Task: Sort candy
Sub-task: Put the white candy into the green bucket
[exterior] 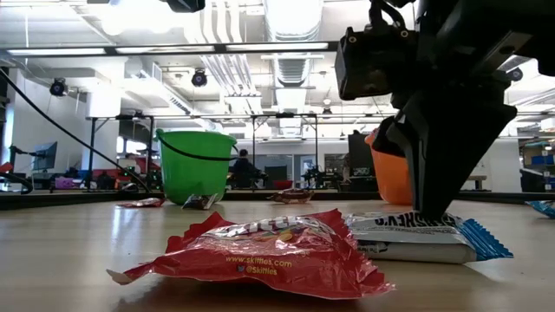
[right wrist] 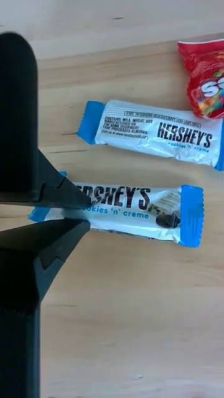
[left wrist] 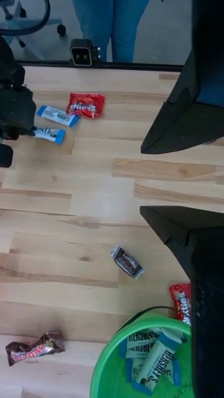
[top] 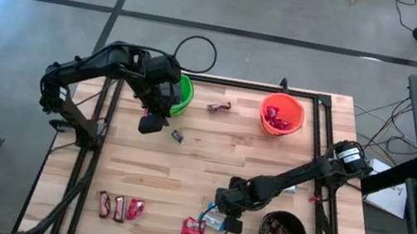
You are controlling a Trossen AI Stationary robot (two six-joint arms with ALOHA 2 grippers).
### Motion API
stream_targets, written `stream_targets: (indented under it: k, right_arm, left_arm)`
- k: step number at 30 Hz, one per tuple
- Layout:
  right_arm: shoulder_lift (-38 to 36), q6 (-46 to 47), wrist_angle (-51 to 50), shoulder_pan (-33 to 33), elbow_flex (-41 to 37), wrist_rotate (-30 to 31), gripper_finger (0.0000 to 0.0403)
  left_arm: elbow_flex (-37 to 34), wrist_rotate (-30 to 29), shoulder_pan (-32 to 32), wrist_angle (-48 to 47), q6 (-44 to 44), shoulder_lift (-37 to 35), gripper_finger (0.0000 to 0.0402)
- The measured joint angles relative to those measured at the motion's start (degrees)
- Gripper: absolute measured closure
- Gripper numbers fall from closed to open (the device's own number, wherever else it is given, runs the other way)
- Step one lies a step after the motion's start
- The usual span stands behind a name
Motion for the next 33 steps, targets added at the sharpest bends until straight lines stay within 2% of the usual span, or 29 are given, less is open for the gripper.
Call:
stream_targets:
  k: [12, 23, 33]
  right_arm:
    - [0.0, 2.79, 0.36, -2.01, -0.96, -1.84, 0.037]
    - [0.0, 2.96, 0.36, -2.73, -0.98, -3.5, 0.0286]
    - [0.0, 2.78, 0.76, -2.75, -0.98, -4.44, 0.0241]
  left_arm:
    - [0.0, 0.01, 0.0, -0.02, 0.0, 0.0, 0.0274]
    - [0.01, 0.01, 0.0, -0.02, 0.0, 0.0, 0.0274]
    - [0.01, 0.01, 0.0, -0.02, 0.02, 0.0, 0.0274]
